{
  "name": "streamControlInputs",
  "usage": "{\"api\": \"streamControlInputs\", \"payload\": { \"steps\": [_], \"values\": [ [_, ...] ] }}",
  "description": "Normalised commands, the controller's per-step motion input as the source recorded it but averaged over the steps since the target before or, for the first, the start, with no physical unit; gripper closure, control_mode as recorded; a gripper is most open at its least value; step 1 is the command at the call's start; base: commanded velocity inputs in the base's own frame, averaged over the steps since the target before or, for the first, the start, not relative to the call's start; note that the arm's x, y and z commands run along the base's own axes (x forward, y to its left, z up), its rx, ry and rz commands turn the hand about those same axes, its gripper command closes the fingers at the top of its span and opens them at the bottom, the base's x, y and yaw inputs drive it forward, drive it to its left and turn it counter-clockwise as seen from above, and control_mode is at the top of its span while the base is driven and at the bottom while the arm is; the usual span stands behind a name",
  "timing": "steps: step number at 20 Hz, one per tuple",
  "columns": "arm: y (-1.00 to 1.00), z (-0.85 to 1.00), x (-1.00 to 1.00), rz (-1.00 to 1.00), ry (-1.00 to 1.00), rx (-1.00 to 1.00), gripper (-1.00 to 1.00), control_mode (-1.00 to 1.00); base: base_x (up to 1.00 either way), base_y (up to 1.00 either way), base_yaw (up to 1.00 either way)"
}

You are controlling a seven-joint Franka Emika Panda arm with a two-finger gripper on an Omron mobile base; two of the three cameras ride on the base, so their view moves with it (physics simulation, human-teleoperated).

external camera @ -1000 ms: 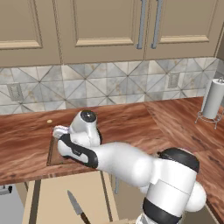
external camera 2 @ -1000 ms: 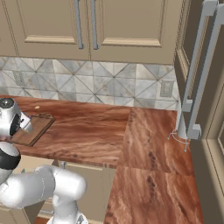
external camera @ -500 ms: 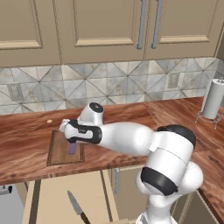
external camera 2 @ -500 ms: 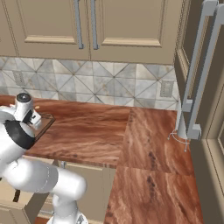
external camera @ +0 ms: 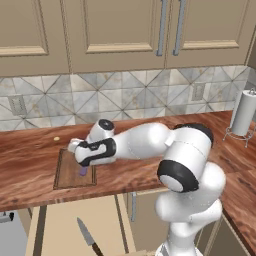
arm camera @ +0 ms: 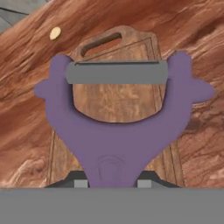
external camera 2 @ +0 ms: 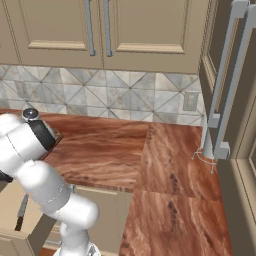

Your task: Open the drawer on the left and place the cutting tools on the cutting board.

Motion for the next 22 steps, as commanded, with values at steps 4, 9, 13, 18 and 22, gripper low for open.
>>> {"api": "streamControlInputs", "payload": {
  "steps": [4, 9, 13, 18, 22],
  "values": [
    [0.15, -0.19, 0.36, 0.00, 0.01, -0.01, -1.00, -1.00, 0.00, 0.00, 0.00],
    [0.03, -0.01, 0.12, -0.01, 0.00, 0.00, -1.00, -1.00, 0.00, 0.00, 0.00],
    [0.01, 0.21, -0.08, 0.00, 0.00, 0.00, -1.00, -1.00, 0.00, 0.00, 0.00],
    [0.00, 0.67, -0.44, 0.00, -0.09, 0.00, -1.00, -1.00, 0.00, 0.00, 0.00],
    [0.00, 0.38, -0.98, 0.00, -0.19, 0.00, -1.00, -1.00, 0.00, 0.00, 0.00]
  ]
}}
